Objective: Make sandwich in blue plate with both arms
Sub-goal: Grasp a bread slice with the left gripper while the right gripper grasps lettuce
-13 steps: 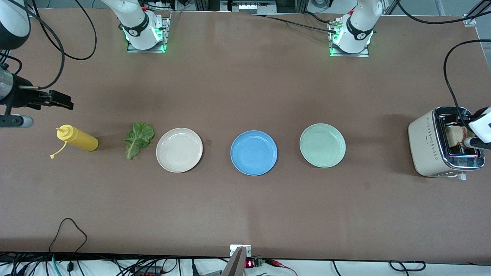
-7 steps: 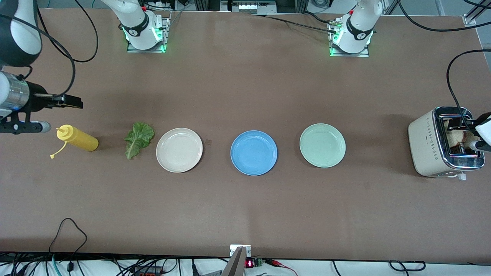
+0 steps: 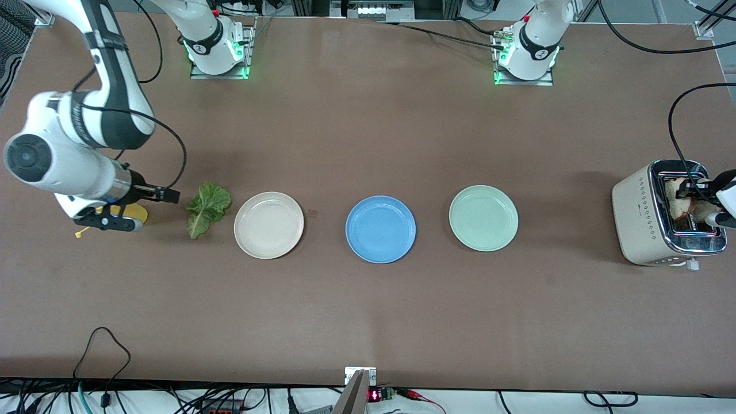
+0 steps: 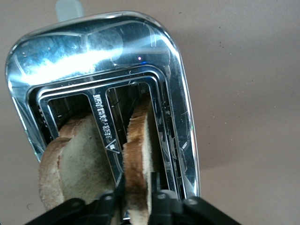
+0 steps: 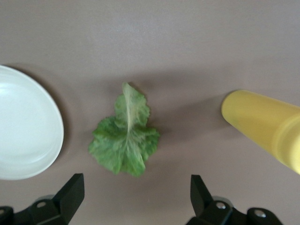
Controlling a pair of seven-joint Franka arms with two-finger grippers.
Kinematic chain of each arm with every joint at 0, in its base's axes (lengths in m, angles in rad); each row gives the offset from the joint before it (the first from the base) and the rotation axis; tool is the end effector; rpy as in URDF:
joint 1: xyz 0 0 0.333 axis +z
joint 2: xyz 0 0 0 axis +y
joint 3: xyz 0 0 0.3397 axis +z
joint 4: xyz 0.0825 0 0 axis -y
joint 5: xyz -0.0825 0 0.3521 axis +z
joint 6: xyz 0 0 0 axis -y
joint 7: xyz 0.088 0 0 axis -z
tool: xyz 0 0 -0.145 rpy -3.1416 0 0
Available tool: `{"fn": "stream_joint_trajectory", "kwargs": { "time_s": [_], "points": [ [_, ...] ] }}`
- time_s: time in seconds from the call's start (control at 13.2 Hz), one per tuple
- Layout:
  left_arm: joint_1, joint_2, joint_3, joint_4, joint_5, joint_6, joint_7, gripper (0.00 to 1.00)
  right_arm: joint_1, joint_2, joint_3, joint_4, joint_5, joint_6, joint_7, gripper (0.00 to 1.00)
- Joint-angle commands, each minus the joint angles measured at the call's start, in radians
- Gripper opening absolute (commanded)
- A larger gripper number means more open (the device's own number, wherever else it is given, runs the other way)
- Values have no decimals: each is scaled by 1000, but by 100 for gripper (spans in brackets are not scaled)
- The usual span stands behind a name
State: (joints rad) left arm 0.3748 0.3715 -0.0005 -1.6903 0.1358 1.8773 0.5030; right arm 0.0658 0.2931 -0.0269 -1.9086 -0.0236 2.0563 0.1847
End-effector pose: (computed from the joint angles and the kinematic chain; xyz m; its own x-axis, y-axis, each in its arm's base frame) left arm 0.5622 0.2371 0.3685 0.9597 -0.1746 -0.2203 -0.1823 -0.9831 -0.0148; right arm 0.5758 0.0210 0.3372 0.9813 -0.1347 -0.1376 -0.1285 -0.9903 0.0530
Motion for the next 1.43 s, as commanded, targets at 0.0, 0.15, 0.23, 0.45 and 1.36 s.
{"fn": "stream_joint_trajectory", "kwargs": {
  "time_s": [0.0,0.15,0.23,0.45,1.36],
  "points": [
    [10,9,-13,24,-18,-14,32,1,-1,62,1,-20,-10,108,22,100],
    [1,-2,-21,34,-15,-18,32,1,-3,130,1,-20,-10,172,38,100],
    [-2,-17,-42,38,-12,-20,23,1,-1,150,1,-20,-10,195,38,100],
    [-39,-40,-127,125,98,-145,2,1,6,208,1,-20,-10,264,39,100],
    [-424,-40,-147,382,-74,-596,-305,1,12,264,1,-12,-12,305,19,0]
  ]
}}
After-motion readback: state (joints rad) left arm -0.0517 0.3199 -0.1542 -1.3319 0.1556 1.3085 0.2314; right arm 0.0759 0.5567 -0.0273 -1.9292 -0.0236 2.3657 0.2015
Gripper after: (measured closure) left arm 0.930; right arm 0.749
